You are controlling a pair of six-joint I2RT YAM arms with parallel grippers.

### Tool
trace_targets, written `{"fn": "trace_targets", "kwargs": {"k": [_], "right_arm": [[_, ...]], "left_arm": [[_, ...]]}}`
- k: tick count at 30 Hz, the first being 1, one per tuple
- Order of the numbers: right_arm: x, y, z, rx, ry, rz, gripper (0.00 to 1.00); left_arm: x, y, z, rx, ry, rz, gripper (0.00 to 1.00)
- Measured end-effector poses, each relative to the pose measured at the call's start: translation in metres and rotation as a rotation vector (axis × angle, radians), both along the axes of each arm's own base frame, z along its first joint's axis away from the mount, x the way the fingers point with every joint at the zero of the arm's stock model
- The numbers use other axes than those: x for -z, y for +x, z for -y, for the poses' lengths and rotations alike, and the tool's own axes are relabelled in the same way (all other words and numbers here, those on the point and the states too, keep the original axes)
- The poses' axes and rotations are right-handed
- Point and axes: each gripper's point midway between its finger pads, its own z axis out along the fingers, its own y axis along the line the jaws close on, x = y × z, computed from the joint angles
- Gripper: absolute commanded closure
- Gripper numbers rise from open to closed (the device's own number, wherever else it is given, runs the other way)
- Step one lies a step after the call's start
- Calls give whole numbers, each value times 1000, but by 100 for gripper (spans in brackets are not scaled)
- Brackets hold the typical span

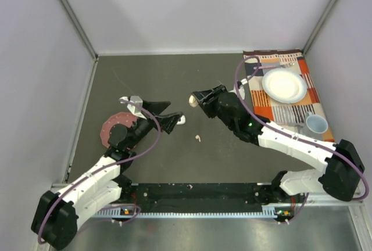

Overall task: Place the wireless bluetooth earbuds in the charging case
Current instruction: Pass from the right arm to the left

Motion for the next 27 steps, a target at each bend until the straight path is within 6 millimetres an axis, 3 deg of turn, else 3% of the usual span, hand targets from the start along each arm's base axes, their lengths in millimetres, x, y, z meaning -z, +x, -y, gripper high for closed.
{"fn": "trace_targets", "kwargs": {"k": [9,27], "right_arm": [[4,-24,-6,57,37,21,100],[-10,-27,-16,61,99,56,100]], "left_arm": [[6,1,13,11,1,-3,8],[20,4,34,43,10,-21,20]]}}
